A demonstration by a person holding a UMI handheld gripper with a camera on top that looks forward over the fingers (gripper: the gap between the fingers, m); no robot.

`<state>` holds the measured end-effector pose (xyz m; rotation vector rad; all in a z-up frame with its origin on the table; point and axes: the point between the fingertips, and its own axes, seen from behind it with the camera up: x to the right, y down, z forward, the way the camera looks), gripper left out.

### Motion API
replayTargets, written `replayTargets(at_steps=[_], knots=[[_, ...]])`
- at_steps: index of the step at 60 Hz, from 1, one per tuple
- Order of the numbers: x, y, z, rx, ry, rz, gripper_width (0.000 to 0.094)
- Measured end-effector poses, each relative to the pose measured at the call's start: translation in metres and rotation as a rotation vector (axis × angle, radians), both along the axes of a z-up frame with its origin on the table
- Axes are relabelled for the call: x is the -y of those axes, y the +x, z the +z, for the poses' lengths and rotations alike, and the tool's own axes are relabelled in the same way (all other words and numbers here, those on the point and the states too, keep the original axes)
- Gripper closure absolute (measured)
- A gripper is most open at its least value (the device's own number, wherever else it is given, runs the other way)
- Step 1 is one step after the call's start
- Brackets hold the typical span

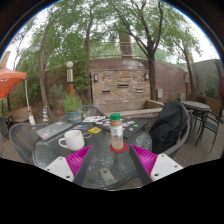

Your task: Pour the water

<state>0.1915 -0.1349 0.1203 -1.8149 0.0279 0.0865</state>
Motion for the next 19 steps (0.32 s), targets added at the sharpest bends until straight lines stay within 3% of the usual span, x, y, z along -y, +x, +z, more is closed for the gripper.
replayTargets(at_steps=[19], knots=[[0.087,-0.014,0.02,-0.005,0.026,0.021,0.0104]])
